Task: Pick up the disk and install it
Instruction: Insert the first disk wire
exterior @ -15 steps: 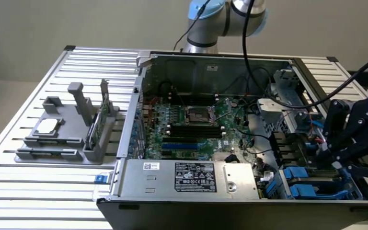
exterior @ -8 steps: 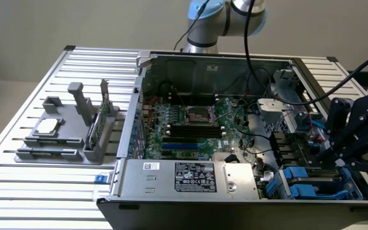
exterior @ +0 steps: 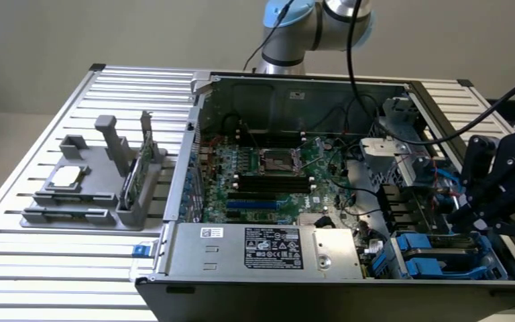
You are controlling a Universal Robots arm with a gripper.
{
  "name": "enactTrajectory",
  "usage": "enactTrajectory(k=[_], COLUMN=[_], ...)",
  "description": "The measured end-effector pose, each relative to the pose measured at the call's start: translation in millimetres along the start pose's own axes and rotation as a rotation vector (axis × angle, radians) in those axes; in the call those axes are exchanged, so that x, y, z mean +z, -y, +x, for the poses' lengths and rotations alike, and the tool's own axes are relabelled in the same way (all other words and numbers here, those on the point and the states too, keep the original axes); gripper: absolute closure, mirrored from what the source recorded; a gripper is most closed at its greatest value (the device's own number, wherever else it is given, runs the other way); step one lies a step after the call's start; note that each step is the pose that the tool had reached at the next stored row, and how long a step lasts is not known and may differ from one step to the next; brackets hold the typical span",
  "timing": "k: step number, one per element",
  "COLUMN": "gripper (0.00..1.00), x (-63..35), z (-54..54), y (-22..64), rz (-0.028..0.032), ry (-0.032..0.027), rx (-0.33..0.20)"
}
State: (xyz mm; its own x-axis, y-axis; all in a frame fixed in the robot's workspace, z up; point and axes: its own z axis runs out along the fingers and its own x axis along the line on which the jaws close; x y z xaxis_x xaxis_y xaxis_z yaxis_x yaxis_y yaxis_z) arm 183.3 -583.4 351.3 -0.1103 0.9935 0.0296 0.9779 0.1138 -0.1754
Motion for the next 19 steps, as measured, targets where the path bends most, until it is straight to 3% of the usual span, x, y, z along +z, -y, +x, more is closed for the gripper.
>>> enactTrajectory(k=[4, 7, 14, 19], gripper=[0.83, 0.83, 0.83, 0.83], x=[1.8, 2.5, 3.7, 4.8], z=[0.1, 0.1, 0.3, 0.8], y=[-1.2, -1.7, -2.0, -2.2], rz=[-0.0009, -0.0013, -0.0015, -0.0056], ry=[-0.0042, -0.0027, 0.0166, 0.0271], rx=[0.041, 0.067, 0.101, 0.117])
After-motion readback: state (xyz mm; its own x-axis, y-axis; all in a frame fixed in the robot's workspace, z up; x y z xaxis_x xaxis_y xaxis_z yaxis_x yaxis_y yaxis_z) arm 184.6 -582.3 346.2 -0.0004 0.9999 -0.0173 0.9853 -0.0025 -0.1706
